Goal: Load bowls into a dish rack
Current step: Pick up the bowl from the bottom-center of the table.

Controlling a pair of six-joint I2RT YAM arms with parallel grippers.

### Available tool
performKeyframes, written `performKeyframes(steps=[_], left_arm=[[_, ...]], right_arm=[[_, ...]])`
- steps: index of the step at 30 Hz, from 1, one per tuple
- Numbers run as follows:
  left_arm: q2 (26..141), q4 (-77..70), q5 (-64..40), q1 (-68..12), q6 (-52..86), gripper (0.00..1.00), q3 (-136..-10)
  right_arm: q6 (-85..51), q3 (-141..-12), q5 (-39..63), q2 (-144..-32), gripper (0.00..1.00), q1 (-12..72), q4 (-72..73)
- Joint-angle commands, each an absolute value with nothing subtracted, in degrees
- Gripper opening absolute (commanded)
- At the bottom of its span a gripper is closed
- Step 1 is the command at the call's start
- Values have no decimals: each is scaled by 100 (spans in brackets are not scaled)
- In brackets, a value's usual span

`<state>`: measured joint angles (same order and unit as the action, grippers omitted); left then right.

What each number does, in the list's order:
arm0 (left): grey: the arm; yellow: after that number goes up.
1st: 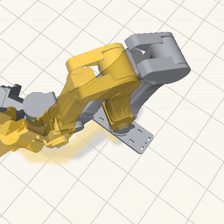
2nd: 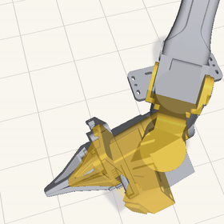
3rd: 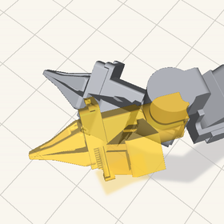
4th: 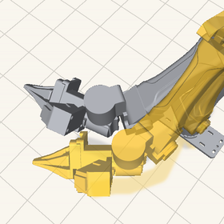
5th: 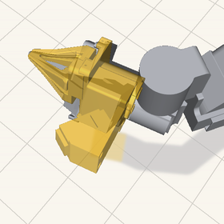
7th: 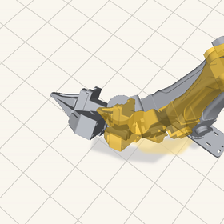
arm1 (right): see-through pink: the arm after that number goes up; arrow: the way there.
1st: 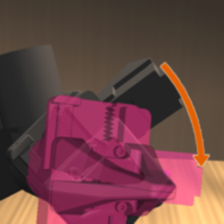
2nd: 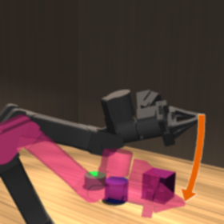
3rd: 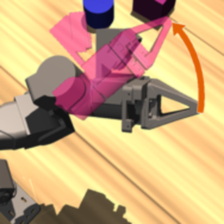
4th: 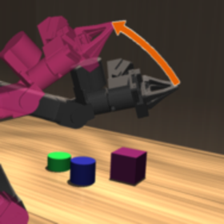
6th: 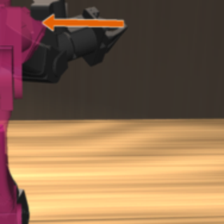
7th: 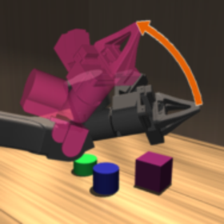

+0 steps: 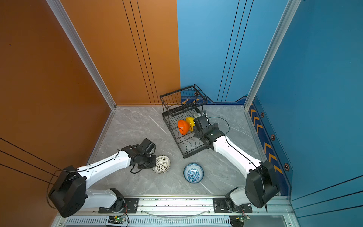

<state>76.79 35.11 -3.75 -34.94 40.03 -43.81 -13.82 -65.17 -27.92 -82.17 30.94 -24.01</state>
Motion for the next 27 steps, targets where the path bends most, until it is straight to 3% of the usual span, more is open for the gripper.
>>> performKeyframes(steps=[1,3,16,27], left_arm=[[7778,3368,-275,-3512,4032,6,-4372],[7787,3317,-264,-3501,4060,0,-4423],[6768,2393,-506,-2836,4459,0,-4158],[5643,723,343,-2786,4969,0,-3798]], right_arm=[[-1525,-6490,-2666,-8215,100,3163,-2453],[-1554,-6503,-2611,-8246,100,3181,-2435],[-1958,-6551,-1990,-8359,100,3434,-2347],[-2437,-7252,-1366,-8357,100,3741,-2656]])
